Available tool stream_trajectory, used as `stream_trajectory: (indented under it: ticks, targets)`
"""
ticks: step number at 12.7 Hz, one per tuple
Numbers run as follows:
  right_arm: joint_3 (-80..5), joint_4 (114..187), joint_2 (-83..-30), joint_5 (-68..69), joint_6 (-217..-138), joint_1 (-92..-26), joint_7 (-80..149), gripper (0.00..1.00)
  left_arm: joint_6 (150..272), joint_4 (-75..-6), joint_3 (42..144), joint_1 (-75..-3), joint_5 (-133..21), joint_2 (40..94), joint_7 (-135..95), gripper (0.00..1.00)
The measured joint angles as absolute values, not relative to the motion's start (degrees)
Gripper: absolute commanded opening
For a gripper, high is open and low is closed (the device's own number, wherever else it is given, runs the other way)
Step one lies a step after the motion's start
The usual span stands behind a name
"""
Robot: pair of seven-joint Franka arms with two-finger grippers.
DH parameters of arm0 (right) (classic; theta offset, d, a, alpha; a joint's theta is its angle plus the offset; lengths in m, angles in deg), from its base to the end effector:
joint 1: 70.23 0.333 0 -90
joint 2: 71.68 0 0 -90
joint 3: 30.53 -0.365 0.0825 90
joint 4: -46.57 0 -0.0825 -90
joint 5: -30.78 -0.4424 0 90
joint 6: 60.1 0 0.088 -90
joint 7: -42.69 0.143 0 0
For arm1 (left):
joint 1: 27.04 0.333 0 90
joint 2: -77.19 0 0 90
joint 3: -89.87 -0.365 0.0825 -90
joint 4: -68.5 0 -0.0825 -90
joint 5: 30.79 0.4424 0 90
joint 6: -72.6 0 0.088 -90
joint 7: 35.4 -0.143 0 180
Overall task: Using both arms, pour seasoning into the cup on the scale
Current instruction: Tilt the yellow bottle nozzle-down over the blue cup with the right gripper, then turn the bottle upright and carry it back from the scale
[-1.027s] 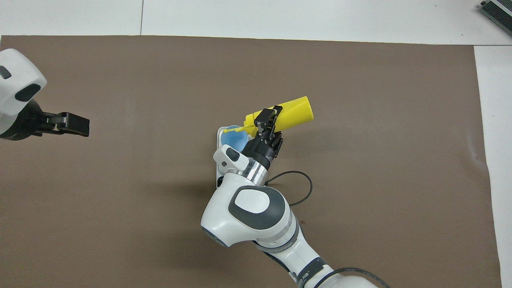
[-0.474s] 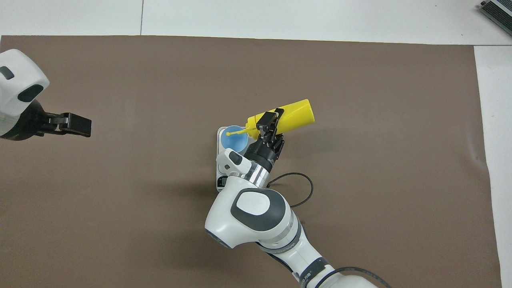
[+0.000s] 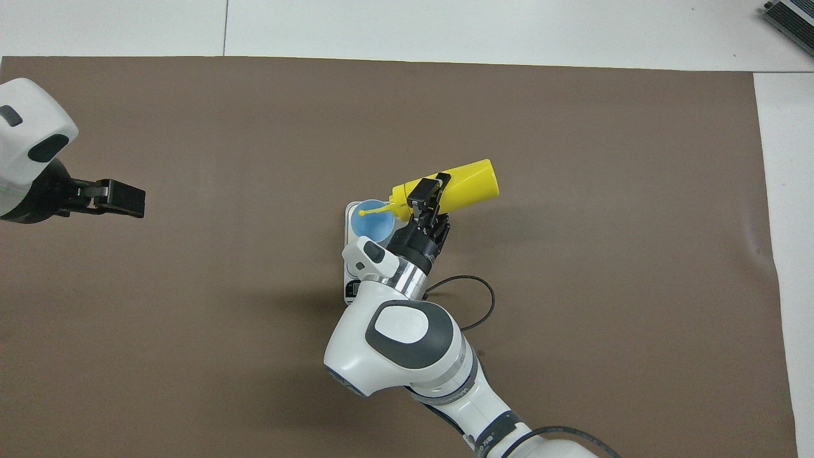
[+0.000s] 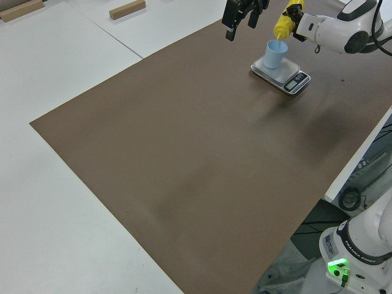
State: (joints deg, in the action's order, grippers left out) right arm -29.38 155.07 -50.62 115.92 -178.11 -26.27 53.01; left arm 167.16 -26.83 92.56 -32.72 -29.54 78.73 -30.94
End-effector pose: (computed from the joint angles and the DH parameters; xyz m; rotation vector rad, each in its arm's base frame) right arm 0.5770 0.4204 0.3287 1.4174 1.3453 0.4412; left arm 0.6034 -0.0861 0.6114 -3.1182 0.1089 -0.0248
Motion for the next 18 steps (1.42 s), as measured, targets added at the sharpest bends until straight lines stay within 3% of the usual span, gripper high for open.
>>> stream_trajectory:
  ticks: [4,12,18]
  targets:
    - [-29.9,154.5,-52.4,110.5,-178.2,-26.3,53.4,0.00,167.2,-26.8,92.5,-32.7,-29.5,78.7,-30.9,1.00]
    - [-29.7,157.0,-66.6,78.7,-182.1,-33.5,44.8,0.00,167.2,-26.8,92.4,-32.7,-29.5,78.7,-30.9,1.00]
    - [-29.4,167.9,-73.8,52.8,-198.7,-45.0,31.1,0.00,167.2,-26.8,92.4,-32.7,-29.5,78.7,-30.9,1.00]
